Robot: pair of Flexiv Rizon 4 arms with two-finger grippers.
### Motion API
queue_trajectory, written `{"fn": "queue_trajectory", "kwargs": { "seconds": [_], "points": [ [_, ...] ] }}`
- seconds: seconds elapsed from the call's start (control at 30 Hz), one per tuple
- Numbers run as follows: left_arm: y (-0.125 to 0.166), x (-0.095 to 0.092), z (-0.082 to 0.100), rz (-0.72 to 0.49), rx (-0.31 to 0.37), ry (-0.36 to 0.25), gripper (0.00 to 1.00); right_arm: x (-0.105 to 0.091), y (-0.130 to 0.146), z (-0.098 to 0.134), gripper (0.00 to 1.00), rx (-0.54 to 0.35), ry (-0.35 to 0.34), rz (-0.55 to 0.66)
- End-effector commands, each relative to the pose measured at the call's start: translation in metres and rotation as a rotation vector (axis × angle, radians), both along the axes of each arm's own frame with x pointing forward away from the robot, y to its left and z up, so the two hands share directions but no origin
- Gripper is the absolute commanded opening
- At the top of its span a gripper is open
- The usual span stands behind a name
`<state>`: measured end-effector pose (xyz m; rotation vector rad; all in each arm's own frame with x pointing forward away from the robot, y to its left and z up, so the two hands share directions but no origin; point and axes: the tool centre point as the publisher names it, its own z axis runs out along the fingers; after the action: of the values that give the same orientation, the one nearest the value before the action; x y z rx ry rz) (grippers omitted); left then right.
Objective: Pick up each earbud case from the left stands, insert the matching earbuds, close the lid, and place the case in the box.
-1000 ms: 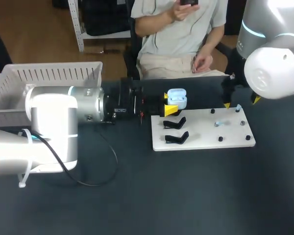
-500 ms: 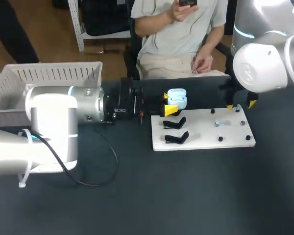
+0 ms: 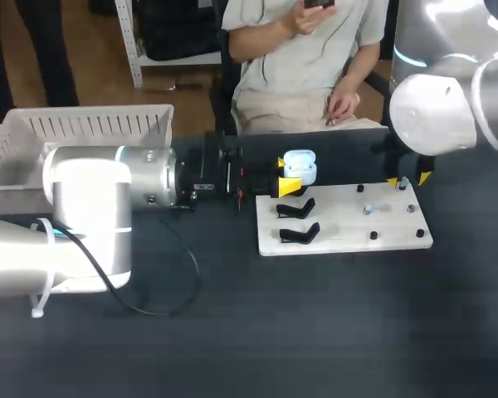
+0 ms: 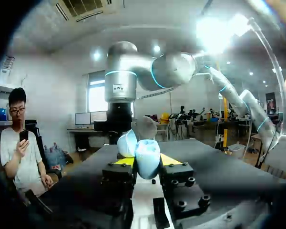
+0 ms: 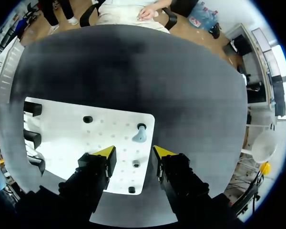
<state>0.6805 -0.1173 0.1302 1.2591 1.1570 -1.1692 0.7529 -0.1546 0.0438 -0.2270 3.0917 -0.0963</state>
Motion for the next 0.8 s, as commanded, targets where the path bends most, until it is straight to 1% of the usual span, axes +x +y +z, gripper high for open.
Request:
{"fn": "queue_trajectory", "kwargs": {
  "seconds": [0.03,0.17,0.4,0.73,0.8],
  "points": [
    [0.0,-0.002,-0.001,0.009,-0.003,-0.004,0.0,0.003,0.0,-0.004,0.46,0.0,0.001,-0.005],
    [0.0,-0.002,-0.001,0.009,-0.003,-0.004,0.0,0.004,0.0,-0.007,0.43,-0.003,0.002,-0.004],
    [0.0,-0.002,-0.001,0.009,-0.003,-0.004,0.0,0.008,-0.004,-0.012,0.41,-0.005,-0.002,-0.014],
    [0.0,-0.002,-0.001,0.009,-0.003,-0.004,0.0,0.011,-0.008,-0.015,0.31,-0.004,-0.025,-0.026],
    [0.0,-0.002,-0.001,0.009,-0.003,-0.004,0.0,0.011,-0.008,-0.016,0.3,-0.002,-0.026,-0.025]
  ]
}}
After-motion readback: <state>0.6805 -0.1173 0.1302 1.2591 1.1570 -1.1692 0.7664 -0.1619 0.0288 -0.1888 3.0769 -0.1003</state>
